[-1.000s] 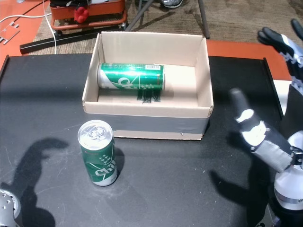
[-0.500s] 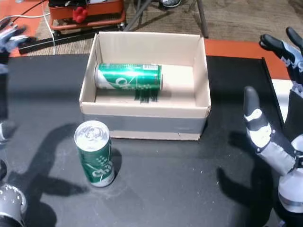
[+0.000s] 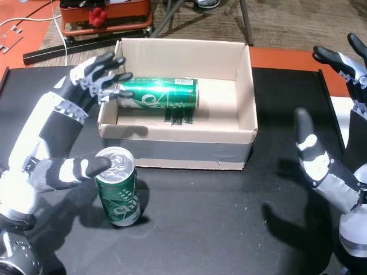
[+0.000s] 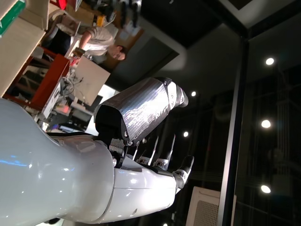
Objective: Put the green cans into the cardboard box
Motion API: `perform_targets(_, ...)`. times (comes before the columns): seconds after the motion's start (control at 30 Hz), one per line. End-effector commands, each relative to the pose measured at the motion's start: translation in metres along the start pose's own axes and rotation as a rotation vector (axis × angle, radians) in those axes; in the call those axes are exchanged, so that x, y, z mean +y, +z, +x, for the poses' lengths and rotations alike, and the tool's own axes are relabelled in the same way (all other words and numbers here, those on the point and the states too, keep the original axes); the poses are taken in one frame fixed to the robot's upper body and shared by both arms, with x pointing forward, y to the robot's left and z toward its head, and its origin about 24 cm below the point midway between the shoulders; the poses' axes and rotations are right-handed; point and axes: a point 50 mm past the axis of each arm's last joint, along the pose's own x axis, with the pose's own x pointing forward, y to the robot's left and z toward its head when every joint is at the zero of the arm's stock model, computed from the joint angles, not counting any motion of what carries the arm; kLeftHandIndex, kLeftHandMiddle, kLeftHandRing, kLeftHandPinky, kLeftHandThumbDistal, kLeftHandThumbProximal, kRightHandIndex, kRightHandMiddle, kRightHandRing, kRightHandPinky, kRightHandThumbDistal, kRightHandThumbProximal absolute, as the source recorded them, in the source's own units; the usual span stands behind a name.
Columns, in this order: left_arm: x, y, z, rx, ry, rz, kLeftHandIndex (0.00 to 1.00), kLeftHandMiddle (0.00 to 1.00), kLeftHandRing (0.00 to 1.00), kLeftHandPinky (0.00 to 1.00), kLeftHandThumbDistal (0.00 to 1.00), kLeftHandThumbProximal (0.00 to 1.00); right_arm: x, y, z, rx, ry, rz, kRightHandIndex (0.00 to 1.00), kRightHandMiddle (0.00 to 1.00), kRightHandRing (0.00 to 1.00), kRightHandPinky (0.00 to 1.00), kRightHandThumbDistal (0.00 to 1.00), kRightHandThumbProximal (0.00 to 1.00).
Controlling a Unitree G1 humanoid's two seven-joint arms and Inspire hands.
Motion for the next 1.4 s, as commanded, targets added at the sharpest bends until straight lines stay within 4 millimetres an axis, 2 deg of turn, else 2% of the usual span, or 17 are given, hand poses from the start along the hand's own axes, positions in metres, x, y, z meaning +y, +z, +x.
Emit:
perform_targets(0.0, 0.0, -0.004, 0.001, 0.032, -0.013, -0.032, 0.75, 0.84, 0.92, 0.91, 1.0, 0.34, -0.002, 0.002, -0.001, -0.016, -0.01, 0.003, 0.71, 0.71, 0.73, 0.9, 0.73, 0.44)
perform_targets(0.2, -0.003, -0.009, 0.004, 0.065, -0.025, -0.087, 0.76, 0.83, 0.92, 0.9, 1.0, 0.37, -0.006, -0.003, -0.002, -0.015, -0.016, 0.099, 0.72, 0.71, 0.72, 0.89, 0.83, 0.42)
perform_targets(0.47, -0.003, -0.01, 0.006, 0.088, -0.025, -0.072, 0.77, 0.86, 0.91, 0.88, 1.0, 0.4, -0.014, -0.006, -0.007, -0.063, -0.011, 0.139, 0.68, 0.67, 0.71, 0.9, 0.83, 0.48)
perform_targets(0.53, -0.001, -0.009, 0.005, 0.089, -0.018, -0.051, 0.78, 0.86, 0.9, 0.88, 1.0, 0.41, -0.015, -0.008, -0.008, -0.068, -0.011, 0.147, 0.67, 0.67, 0.71, 0.9, 0.86, 0.47)
perform_targets(0.7, 0.004, -0.005, 0.004, 0.074, 0.018, -0.027, 0.78, 0.85, 0.89, 0.86, 1.0, 0.39, -0.016, -0.011, -0.01, -0.075, -0.005, 0.149, 0.67, 0.66, 0.69, 0.9, 0.84, 0.46)
perform_targets(0.9, 0.008, -0.003, 0.004, 0.065, 0.027, -0.005, 0.78, 0.85, 0.89, 0.86, 1.0, 0.47, -0.018, -0.013, -0.009, -0.104, 0.002, 0.176, 0.65, 0.65, 0.69, 0.91, 0.9, 0.46)
perform_targets(1.13, 0.009, -0.003, 0.002, 0.078, 0.018, -0.011, 0.77, 0.86, 0.89, 0.86, 1.0, 0.45, -0.024, -0.014, -0.006, -0.14, -0.003, 0.169, 0.64, 0.64, 0.68, 0.91, 0.99, 0.5)
perform_targets(1.37, 0.008, -0.006, -0.004, 0.114, -0.014, -0.021, 0.78, 0.87, 0.9, 0.86, 1.0, 0.42, -0.025, -0.015, -0.006, -0.141, -0.004, 0.193, 0.65, 0.64, 0.7, 0.92, 1.0, 0.51)
